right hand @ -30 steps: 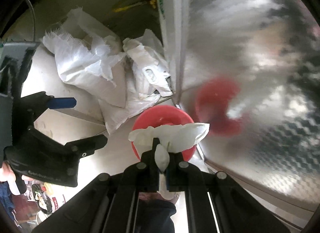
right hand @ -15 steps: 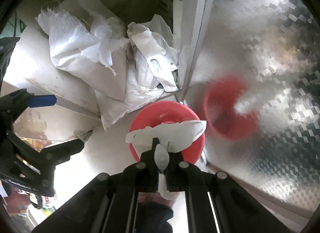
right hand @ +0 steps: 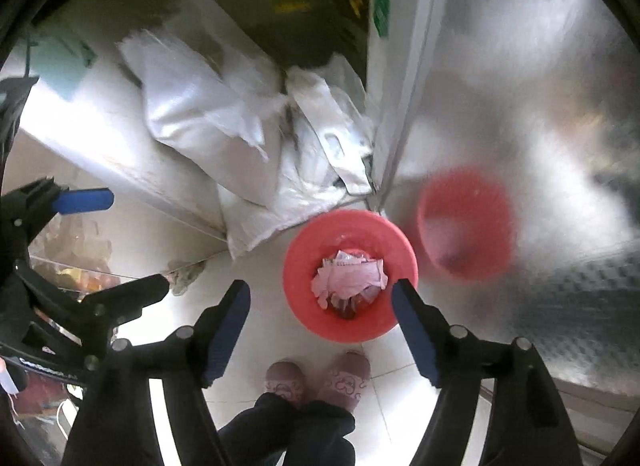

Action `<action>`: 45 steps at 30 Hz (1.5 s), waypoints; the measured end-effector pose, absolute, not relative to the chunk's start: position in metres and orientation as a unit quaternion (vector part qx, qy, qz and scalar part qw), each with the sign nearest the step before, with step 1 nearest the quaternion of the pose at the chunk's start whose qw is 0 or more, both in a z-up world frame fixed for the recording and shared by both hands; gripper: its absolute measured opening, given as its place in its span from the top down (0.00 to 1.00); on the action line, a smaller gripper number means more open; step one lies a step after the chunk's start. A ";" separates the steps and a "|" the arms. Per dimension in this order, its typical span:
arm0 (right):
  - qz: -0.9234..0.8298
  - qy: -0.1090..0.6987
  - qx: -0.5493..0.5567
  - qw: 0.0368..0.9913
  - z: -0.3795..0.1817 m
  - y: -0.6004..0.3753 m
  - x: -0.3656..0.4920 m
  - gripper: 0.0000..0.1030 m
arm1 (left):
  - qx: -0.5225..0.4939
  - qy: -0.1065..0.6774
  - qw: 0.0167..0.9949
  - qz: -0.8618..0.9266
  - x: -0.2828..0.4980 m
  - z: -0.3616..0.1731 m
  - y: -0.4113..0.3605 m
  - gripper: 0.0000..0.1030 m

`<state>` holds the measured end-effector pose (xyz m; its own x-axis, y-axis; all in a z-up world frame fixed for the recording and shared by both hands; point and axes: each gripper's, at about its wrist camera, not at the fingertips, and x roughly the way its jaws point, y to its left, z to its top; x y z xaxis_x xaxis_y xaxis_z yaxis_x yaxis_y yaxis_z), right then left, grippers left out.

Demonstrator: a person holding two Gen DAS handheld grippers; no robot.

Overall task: Collect trash
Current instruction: 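Carry box and gloves down to the red bucket and release both, then raise both tools from the bucket back up toward the counter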

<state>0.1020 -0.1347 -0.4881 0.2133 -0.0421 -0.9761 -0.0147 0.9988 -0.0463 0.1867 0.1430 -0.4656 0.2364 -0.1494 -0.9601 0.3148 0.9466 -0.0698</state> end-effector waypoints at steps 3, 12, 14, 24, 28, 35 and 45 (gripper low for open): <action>-0.003 0.607 -0.017 0.795 -0.438 -0.124 0.097 0.26 | 0.063 0.594 0.791 -0.137 0.179 -0.419 0.147 0.00; -0.005 0.541 -0.021 0.841 -0.278 -0.102 0.084 0.08 | 0.057 0.534 0.834 -0.125 0.152 -0.241 0.150 0.00; -0.009 0.529 -0.030 0.848 -0.244 -0.100 0.085 0.01 | 0.059 0.520 0.844 -0.122 0.152 -0.211 0.152 0.00; -0.038 0.460 -0.026 0.887 -0.119 -0.107 0.082 0.01 | 0.064 0.454 0.875 -0.152 0.150 -0.090 0.144 0.00; -0.051 0.446 -0.024 0.893 -0.093 -0.111 0.080 0.01 | 0.076 0.431 0.884 -0.163 0.148 -0.066 0.132 0.00; -0.052 0.433 0.002 0.900 -0.062 -0.114 0.078 0.01 | 0.073 0.403 0.896 -0.174 0.147 -0.033 0.119 0.00; -0.075 0.407 0.000 0.910 -0.036 -0.126 0.075 0.01 | 0.085 0.390 0.894 -0.204 0.164 -0.015 0.094 0.00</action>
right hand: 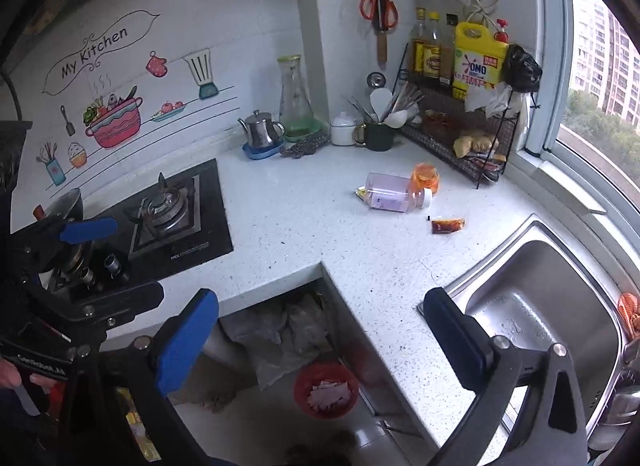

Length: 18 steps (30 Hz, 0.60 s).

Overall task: Collect trash
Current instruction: 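Raise both tools from the bucket back up toward the counter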

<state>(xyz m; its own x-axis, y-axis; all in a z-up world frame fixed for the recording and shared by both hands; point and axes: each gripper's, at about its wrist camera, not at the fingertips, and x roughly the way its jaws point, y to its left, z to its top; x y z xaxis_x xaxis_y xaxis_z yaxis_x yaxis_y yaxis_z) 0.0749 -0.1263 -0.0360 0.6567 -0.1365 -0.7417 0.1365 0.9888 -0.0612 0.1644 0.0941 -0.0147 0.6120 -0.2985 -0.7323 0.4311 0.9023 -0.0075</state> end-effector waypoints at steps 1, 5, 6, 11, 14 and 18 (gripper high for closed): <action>-0.075 0.409 0.002 0.910 -0.035 -0.129 0.076 0.01 | 0.085 0.390 0.893 -0.209 0.169 -0.014 0.091 0.00; -0.083 0.402 -0.001 0.912 -0.028 -0.142 0.083 0.01 | 0.100 0.391 0.889 -0.216 0.191 -0.015 0.074 0.00; -0.085 0.399 0.000 0.913 -0.027 -0.146 0.085 0.01 | 0.102 0.392 0.888 -0.217 0.197 -0.016 0.070 0.00; -0.096 0.397 0.011 0.913 -0.027 -0.178 0.104 0.01 | 0.107 0.398 0.881 -0.234 0.234 -0.020 0.042 0.00; -0.098 0.404 0.021 0.909 -0.032 -0.201 0.122 0.01 | 0.116 0.406 0.875 -0.237 0.262 -0.024 0.022 0.00; -0.098 0.416 0.032 0.904 -0.039 -0.228 0.145 0.01 | 0.116 0.414 0.870 -0.240 0.297 -0.025 0.000 0.00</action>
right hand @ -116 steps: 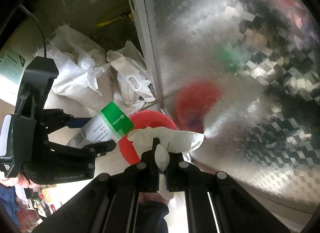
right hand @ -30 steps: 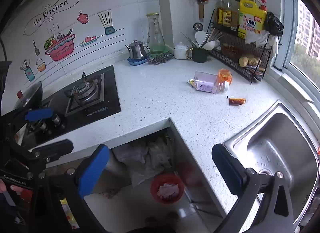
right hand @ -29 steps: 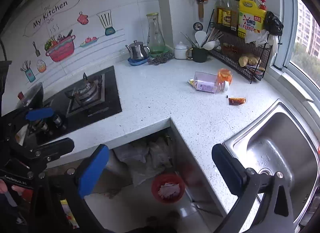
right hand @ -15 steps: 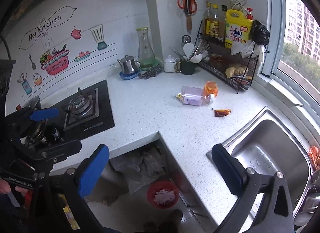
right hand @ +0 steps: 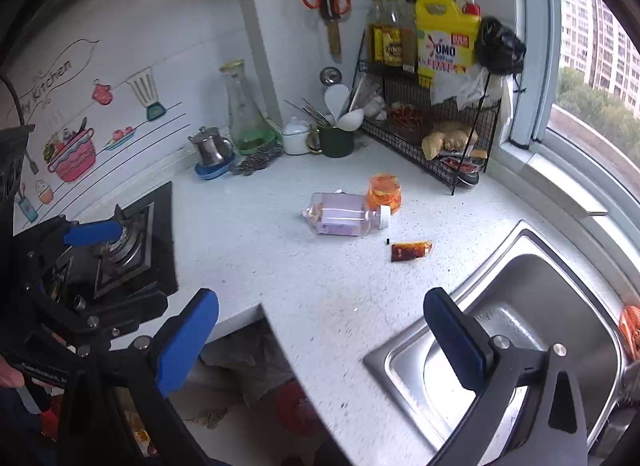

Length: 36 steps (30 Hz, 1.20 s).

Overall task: Collect trash
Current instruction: 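Raise both tools from the bucket back up toward the counter, then grasp the pink-labelled plastic bottle with the left gripper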

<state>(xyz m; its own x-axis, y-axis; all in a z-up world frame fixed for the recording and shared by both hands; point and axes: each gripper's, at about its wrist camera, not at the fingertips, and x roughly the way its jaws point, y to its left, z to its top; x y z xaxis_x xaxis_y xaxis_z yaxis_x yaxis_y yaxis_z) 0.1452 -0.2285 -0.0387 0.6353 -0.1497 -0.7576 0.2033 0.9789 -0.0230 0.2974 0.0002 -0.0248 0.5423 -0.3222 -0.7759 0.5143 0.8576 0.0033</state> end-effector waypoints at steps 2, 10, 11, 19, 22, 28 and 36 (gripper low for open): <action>-0.097 0.424 0.038 0.900 -0.042 -0.242 0.158 0.01 | 0.117 0.417 0.869 -0.240 0.309 -0.025 -0.007 0.00; -0.097 0.451 0.051 0.885 -0.054 -0.285 0.191 0.01 | 0.134 0.436 0.858 -0.237 0.367 -0.039 -0.038 0.00; -0.097 0.457 0.057 0.882 -0.056 -0.289 0.194 0.01 | 0.133 0.438 0.856 -0.241 0.373 -0.041 -0.040 0.00; -0.116 0.484 0.072 0.864 -0.076 -0.308 0.222 0.00 | 0.167 0.462 0.823 -0.284 0.430 -0.068 -0.060 0.00; -0.134 0.492 0.083 0.857 -0.085 -0.316 0.235 0.00 | 0.189 0.467 0.806 -0.310 0.455 -0.081 -0.070 0.00; -0.181 0.507 0.129 0.833 -0.116 -0.333 0.259 0.00 | 0.232 0.482 0.764 -0.362 0.500 -0.118 -0.089 0.00; -0.246 0.534 0.174 0.790 -0.166 -0.354 0.280 0.00 | 0.269 0.498 0.704 -0.429 0.536 -0.169 -0.113 0.00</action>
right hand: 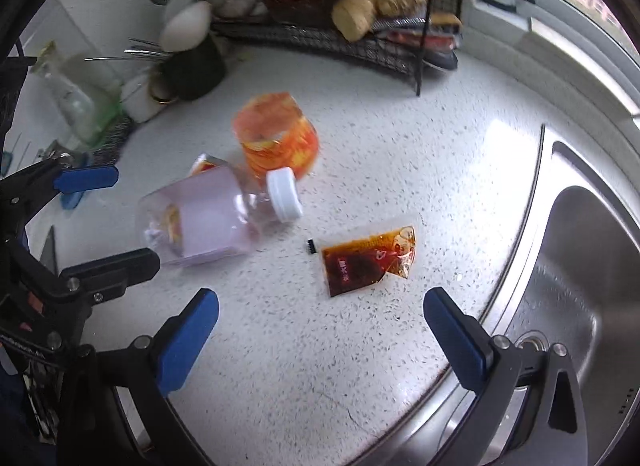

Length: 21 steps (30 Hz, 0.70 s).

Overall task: Collect trash
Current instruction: 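Grasp the pink-labelled plastic bottle with the left gripper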

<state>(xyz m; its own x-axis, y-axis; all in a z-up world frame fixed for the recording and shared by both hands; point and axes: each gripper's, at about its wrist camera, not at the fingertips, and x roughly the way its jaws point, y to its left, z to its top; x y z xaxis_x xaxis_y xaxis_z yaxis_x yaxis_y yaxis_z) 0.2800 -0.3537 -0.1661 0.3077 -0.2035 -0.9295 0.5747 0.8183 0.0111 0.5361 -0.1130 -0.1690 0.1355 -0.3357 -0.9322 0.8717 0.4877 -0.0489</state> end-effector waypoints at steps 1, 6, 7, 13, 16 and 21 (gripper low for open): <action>-0.251 0.536 0.180 0.786 -0.170 -0.356 0.280 0.00 | 0.276 0.497 0.699 -0.433 0.539 -0.172 -0.115 0.00; -0.273 0.536 0.203 0.773 -0.178 -0.367 0.277 0.00 | 0.315 0.495 0.671 -0.454 0.548 -0.198 -0.129 0.00; -0.276 0.535 0.205 0.772 -0.179 -0.368 0.277 0.00 | 0.311 0.497 0.667 -0.461 0.549 -0.200 -0.130 0.00; -0.286 0.538 0.220 0.762 -0.185 -0.373 0.271 0.00 | 0.303 0.506 0.637 -0.497 0.540 -0.210 -0.142 0.17; -0.288 0.539 0.221 0.760 -0.185 -0.377 0.267 0.00 | 0.305 0.510 0.628 -0.502 0.532 -0.214 -0.146 0.28; -0.287 0.536 0.222 0.762 -0.177 -0.385 0.257 0.00 | 0.288 0.519 0.626 -0.505 0.518 -0.212 -0.146 0.29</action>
